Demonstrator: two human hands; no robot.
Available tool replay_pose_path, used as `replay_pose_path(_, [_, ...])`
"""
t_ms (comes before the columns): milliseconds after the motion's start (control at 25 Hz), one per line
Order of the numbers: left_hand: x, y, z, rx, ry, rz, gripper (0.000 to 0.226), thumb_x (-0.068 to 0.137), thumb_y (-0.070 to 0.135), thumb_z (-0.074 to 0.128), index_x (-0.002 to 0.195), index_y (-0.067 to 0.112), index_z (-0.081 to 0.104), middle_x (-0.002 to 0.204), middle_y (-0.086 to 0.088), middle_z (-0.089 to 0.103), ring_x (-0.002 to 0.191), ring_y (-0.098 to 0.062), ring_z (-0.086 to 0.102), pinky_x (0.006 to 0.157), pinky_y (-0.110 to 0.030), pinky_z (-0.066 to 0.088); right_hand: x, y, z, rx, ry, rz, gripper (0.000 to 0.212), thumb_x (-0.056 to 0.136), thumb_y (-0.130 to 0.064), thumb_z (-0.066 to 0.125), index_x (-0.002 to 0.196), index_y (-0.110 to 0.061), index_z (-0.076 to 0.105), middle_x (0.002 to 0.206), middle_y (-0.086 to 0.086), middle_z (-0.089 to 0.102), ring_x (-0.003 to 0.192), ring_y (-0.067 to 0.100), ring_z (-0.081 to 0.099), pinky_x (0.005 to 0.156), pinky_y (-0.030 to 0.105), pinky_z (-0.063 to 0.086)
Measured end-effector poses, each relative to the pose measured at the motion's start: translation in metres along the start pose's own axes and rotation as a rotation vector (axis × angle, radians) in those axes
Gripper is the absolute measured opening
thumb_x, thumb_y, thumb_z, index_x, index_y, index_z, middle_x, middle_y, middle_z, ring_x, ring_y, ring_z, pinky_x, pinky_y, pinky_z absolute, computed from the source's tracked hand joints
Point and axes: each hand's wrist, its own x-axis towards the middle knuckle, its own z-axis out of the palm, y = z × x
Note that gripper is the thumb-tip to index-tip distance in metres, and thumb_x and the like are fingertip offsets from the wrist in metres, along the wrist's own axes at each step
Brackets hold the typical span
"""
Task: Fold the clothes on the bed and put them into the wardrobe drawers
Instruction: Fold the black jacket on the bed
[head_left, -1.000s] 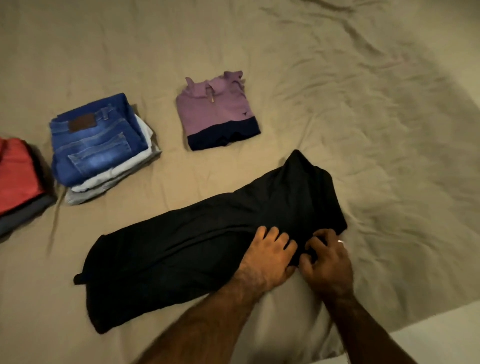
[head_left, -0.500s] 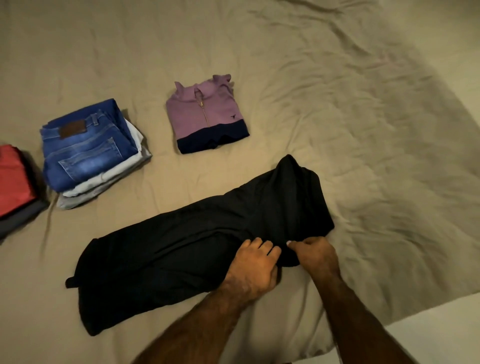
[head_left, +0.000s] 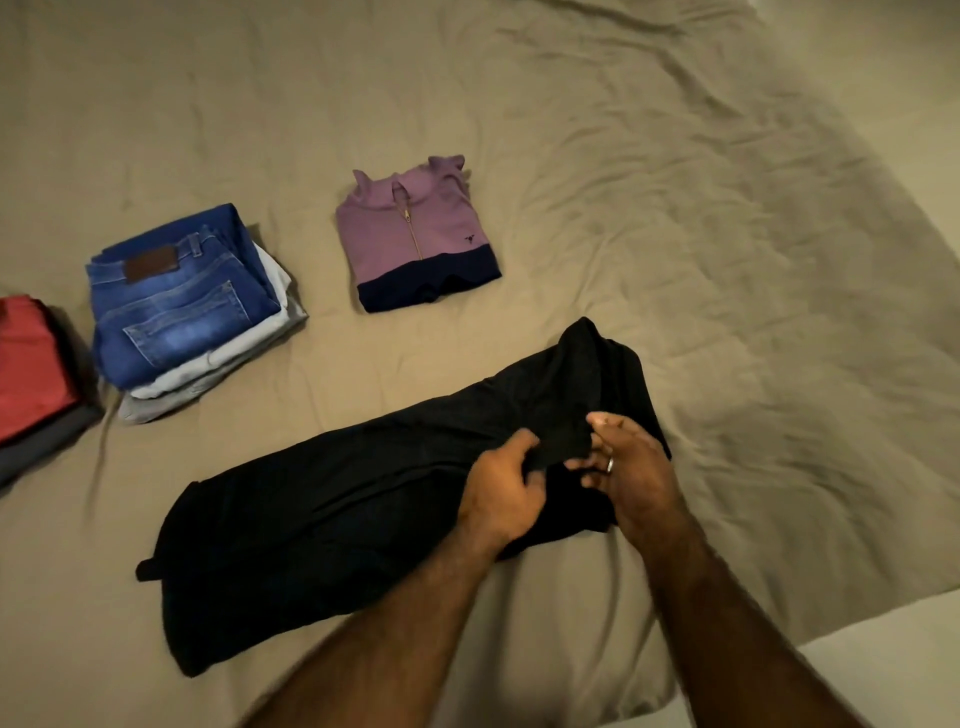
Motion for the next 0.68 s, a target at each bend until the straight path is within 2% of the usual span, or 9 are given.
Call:
replay_pose_path(80, [0.028, 0.002, -0.019, -0.384, -0.010, -0.224, 0.018, 0.089, 0.032, 0.064, 0.098, 0.017, 0.069, 0.086, -0.005, 0.073, 0.077, -0.019, 0.064, 0.080, -0.040, 0.057, 0.007, -0.007, 0.009, 0.054, -0.172, -0.095, 0.031, 0.106, -0.015, 0.050, 0.136, -0.017, 0.058, 0.123, 0.010, 0.074, 0.098, 0.022, 0.077, 0.077, 0.038, 0.057])
replay_pose_path(160, [0.056, 0.004, -0.046, -0.595, 0.044, -0.423, 0.018, 0.101, 0.033, 0.064, 0.096, 0.017, 0.070, 0.097, -0.009, 0.075, 0.090, -0.023, 0.068, 0.082, -0.040, 0.057, 0.015, -0.008, 0.021, 0.035, -0.244, -0.192, 0.043, 0.106, -0.015, 0.051, 0.149, -0.024, 0.049, 0.133, 0.002, 0.072, 0.118, 0.020, 0.071, 0.093, 0.041, 0.056])
replay_pose_path(280, [0.080, -0.016, -0.084, -0.684, 0.074, -0.681, 0.030, 0.100, 0.044, 0.070, 0.101, 0.015, 0.064, 0.104, -0.005, 0.075, 0.094, -0.026, 0.072, 0.079, -0.041, 0.064, 0.033, -0.001, 0.038, -0.178, 0.051, -0.249, 0.034, 0.104, -0.012, 0.061, 0.134, -0.027, 0.062, 0.115, 0.002, 0.076, 0.106, 0.023, 0.074, 0.090, 0.041, 0.059])
replay_pose_path(360, [0.080, -0.034, -0.092, -0.679, 0.013, -0.715, 0.029, 0.093, 0.027, 0.082, 0.106, 0.013, 0.061, 0.102, -0.009, 0.075, 0.083, -0.024, 0.073, 0.074, -0.040, 0.065, 0.042, 0.011, 0.046, -0.439, 0.212, -0.331, 0.028, 0.099, -0.012, 0.067, 0.123, -0.025, 0.070, 0.101, -0.002, 0.073, 0.093, 0.019, 0.073, 0.092, 0.043, 0.062])
replay_pose_path(440, [0.083, -0.047, -0.094, -0.665, 0.011, -0.689, 0.029, 0.090, 0.002, 0.080, 0.111, 0.009, 0.060, 0.092, -0.010, 0.071, 0.070, -0.019, 0.069, 0.068, -0.036, 0.065, 0.045, 0.025, 0.058, -0.690, 0.182, -0.493, 0.028, 0.096, -0.016, 0.071, 0.124, -0.021, 0.072, 0.106, -0.005, 0.069, 0.081, 0.010, 0.069, 0.087, 0.041, 0.063])
replay_pose_path(520, [0.089, -0.045, -0.092, -0.696, 0.083, -0.679, 0.021, 0.095, -0.004, 0.067, 0.109, 0.009, 0.059, 0.088, -0.011, 0.068, 0.064, -0.019, 0.066, 0.064, -0.034, 0.063, 0.045, 0.025, 0.065, -0.947, 0.193, -0.652, 0.035, 0.097, -0.023, 0.070, 0.131, -0.020, 0.067, 0.128, -0.002, 0.059, 0.086, 0.012, 0.068, 0.083, 0.037, 0.061])
replay_pose_path(560, [0.094, -0.046, -0.094, -0.728, 0.141, -0.690, 0.014, 0.099, 0.004, 0.064, 0.108, 0.013, 0.057, 0.089, -0.011, 0.069, 0.064, -0.020, 0.066, 0.063, -0.035, 0.062, 0.053, 0.024, 0.072, -1.061, 0.239, -0.701, 0.037, 0.099, -0.026, 0.067, 0.135, -0.020, 0.064, 0.136, 0.001, 0.055, 0.096, 0.019, 0.067, 0.085, 0.037, 0.058])
replay_pose_path(600, [0.096, -0.040, -0.093, -0.705, 0.185, -0.671, 0.015, 0.101, 0.024, 0.066, 0.107, 0.018, 0.054, 0.091, -0.010, 0.071, 0.066, -0.022, 0.068, 0.065, -0.037, 0.062, 0.061, 0.017, 0.071, -1.144, 0.278, -0.701, 0.039, 0.100, -0.028, 0.063, 0.138, -0.019, 0.061, 0.140, 0.005, 0.055, 0.108, 0.026, 0.065, 0.089, 0.040, 0.057])
replay_pose_path(680, [0.089, -0.044, -0.091, -0.412, 0.170, -0.605, 0.060, 0.078, 0.075, 0.074, 0.108, 0.030, 0.048, 0.092, -0.005, 0.072, 0.075, -0.024, 0.071, 0.070, -0.041, 0.064, 0.081, 0.009, 0.082, -1.289, 0.248, -0.534, 0.042, 0.099, -0.034, 0.064, 0.138, -0.017, 0.062, 0.135, 0.008, 0.063, 0.119, 0.033, 0.062, 0.097, 0.046, 0.055])
